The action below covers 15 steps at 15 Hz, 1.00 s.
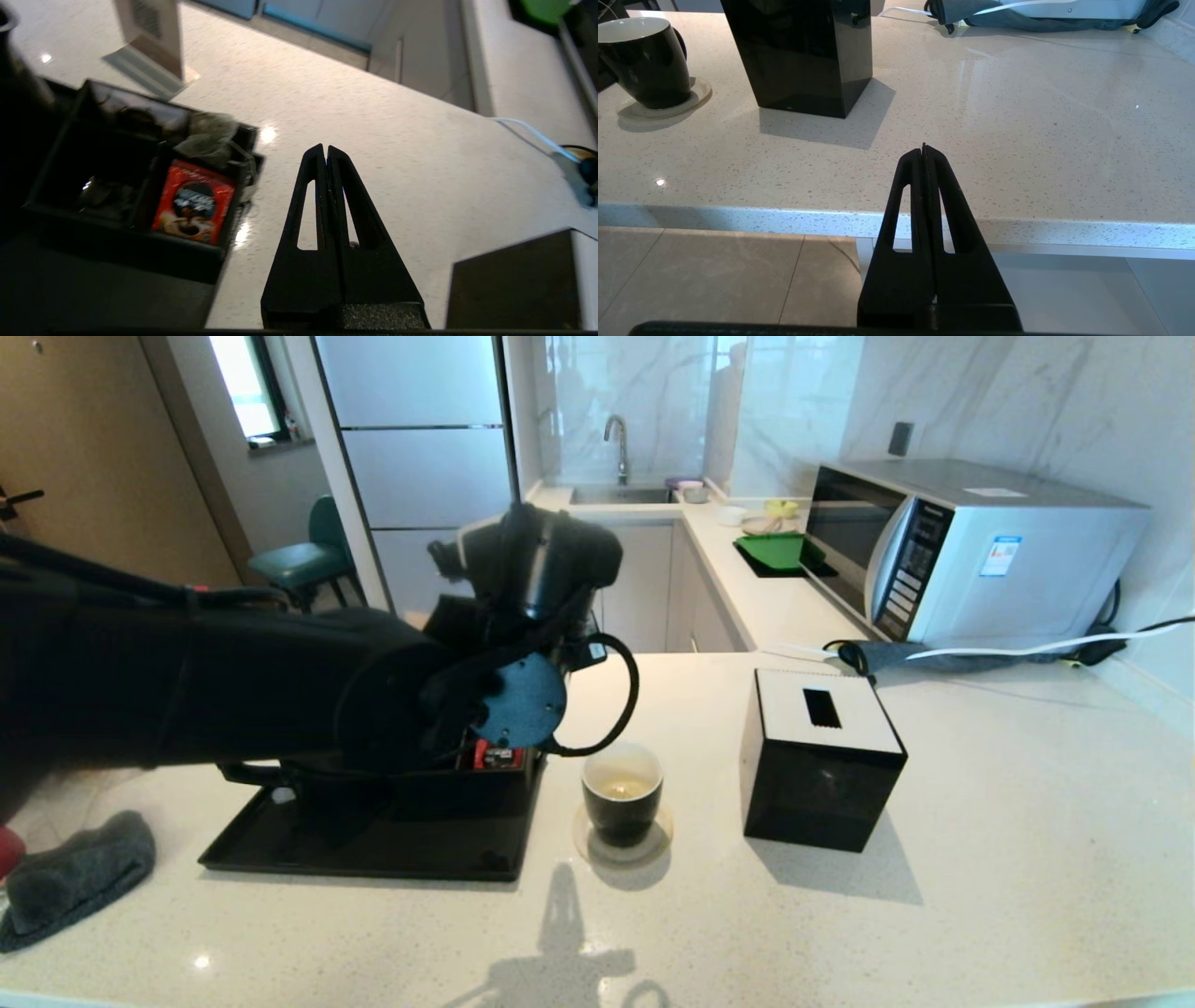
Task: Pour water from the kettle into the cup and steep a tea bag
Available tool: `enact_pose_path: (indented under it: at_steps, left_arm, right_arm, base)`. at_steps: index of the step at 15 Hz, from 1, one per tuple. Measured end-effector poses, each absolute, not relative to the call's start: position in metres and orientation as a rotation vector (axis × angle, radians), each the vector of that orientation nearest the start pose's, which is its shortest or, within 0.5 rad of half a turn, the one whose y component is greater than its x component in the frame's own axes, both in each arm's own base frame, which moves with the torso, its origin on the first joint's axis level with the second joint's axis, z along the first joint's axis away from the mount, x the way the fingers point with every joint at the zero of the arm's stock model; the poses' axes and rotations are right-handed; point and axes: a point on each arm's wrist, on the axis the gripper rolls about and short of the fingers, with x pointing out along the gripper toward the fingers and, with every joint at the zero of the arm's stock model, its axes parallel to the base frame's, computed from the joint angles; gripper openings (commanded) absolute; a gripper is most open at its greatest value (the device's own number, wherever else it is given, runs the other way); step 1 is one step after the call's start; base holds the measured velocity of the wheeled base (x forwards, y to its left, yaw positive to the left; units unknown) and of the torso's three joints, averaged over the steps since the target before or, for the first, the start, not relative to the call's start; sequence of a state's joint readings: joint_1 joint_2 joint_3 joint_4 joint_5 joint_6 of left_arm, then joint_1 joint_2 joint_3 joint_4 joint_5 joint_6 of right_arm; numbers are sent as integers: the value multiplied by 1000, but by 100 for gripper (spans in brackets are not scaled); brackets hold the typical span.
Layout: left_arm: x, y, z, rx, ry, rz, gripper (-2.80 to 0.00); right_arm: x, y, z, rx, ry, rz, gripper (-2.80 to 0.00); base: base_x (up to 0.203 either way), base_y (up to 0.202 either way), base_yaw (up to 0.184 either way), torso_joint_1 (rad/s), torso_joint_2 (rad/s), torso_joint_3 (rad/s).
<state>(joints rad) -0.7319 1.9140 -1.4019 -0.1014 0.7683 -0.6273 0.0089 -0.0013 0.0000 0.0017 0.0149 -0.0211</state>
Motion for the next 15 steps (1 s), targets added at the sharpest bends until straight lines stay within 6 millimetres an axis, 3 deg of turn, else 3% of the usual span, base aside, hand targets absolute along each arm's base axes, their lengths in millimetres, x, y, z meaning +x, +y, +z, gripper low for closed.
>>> enact_pose_path:
  at_steps: [9, 14, 15]
  left_arm:
    - [318, -178, 225, -513, 426, 295, -280]
    - [325, -167, 238, -574, 567, 304, -280]
    - [326, -167, 238, -566, 596, 304, 0]
  right_arm:
    - [-23, 0, 75, -21, 0, 24, -280]
    - [-23, 0, 75, -21, 0, 24, -280]
    - [-23, 0, 75, -21, -1, 24, -280]
  base:
    - [0, 0, 0, 0, 0, 0]
    - [0, 0, 0, 0, 0, 0]
    - [0, 0, 0, 0, 0, 0]
